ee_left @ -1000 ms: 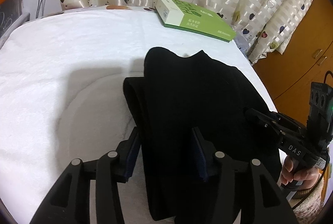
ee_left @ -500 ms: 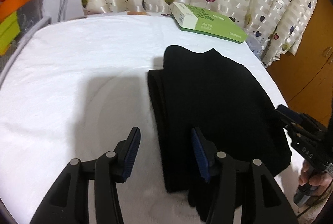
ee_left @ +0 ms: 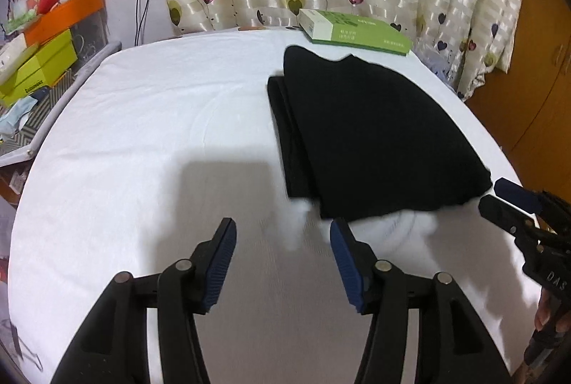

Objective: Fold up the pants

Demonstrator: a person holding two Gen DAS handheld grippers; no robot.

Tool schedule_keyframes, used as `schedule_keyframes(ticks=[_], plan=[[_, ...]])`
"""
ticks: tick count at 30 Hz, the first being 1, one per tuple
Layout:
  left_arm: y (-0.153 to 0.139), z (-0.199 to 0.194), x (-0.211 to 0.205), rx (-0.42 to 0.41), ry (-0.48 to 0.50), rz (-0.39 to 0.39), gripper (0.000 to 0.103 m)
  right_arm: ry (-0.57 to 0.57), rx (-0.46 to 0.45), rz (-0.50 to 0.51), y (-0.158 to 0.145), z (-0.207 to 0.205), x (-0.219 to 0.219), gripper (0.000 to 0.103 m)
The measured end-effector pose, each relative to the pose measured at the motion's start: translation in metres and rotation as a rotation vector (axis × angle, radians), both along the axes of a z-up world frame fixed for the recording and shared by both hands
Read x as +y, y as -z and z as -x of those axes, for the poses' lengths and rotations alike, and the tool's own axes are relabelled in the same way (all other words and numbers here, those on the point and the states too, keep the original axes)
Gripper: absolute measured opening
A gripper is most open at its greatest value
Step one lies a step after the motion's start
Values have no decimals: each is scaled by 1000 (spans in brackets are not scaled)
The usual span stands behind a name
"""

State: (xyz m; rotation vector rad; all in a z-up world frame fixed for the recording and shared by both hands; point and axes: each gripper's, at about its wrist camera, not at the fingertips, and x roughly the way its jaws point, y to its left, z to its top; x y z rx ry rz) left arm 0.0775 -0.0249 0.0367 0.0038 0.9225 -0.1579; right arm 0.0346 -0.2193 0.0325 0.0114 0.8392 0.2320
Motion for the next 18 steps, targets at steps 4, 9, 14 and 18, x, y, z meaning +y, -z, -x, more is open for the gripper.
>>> schedule_keyframes(ticks=[4, 9, 14, 18], plan=[[6, 19, -11, -18, -5, -30, 60, 13, 30, 20, 11, 10, 6, 50], [14, 36, -23, -14, 5, -59, 60, 30, 54, 44, 21, 19, 8, 50], [22, 45, -34, -9, -1, -68, 60, 54, 62, 66, 25, 22, 8, 51], [25, 47, -38, -25, -22, -80, 60, 60, 55, 82, 28, 22, 10, 52]])
